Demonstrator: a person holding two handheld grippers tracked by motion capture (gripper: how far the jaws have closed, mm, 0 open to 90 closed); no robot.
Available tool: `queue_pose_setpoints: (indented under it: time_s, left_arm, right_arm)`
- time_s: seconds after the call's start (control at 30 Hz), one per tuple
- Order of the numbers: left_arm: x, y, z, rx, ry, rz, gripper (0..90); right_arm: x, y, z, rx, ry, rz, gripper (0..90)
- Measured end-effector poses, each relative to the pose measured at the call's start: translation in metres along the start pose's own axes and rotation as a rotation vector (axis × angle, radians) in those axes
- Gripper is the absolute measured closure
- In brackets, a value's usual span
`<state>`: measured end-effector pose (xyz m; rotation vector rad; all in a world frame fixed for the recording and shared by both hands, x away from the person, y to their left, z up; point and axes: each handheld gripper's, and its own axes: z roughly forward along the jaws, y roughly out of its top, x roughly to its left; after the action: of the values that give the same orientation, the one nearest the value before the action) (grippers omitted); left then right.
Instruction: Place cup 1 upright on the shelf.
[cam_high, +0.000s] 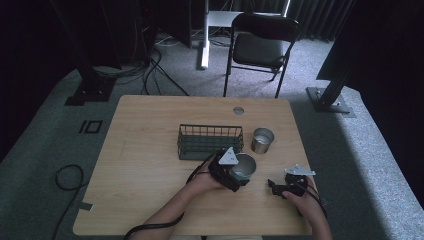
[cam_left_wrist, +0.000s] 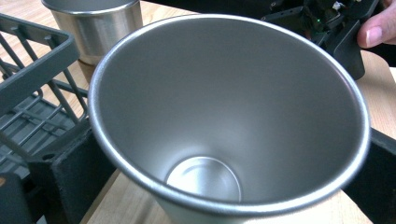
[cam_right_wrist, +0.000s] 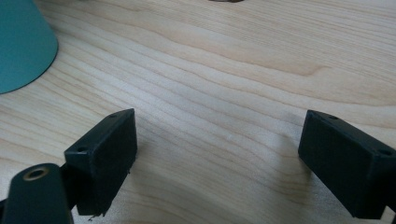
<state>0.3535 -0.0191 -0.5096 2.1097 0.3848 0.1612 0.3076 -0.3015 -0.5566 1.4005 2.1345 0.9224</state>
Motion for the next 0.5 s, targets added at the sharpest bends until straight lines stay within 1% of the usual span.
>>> queue_pose_setpoints:
  time_s: [0.07, 0.17, 0.3, 0.4, 0.47, 0.5]
  left_arm:
    - [0.001, 0.000, 0.002, 0.001, -0.004, -0.005, 1.6]
    - [0.001, 0.000, 0.004, 0.003, 0.001, 0.000, 1.6]
    - [-0.001, 0.000, 0.008, -0.012, -0.004, -0.001, 1.6]
    - [-0.001, 0.002, 0.012, -0.018, 0.004, -0.004, 1.6]
    - [-0.001, 0.003, 0.013, -0.018, 0.000, -0.002, 1.6]
    - [-0.001, 0.003, 0.013, -0.018, 0.006, 0.002, 1.6]
  right_arm:
    - [0.000, 0.000, 0.000, 0.000, 0.000, 0.000, 11.3]
    - [0.000, 0.000, 0.000, 0.000, 0.000, 0.000, 11.2]
    - [0.000, 0.000, 0.000, 0.000, 0.000, 0.000, 11.3]
    - [0.000, 0.000, 0.000, 0.000, 0.000, 0.000, 11.2]
    - [0.000, 0.000, 0.000, 0.000, 0.000, 0.000, 11.2]
    - [0.000, 0.000, 0.000, 0.000, 0.000, -0.001, 11.2]
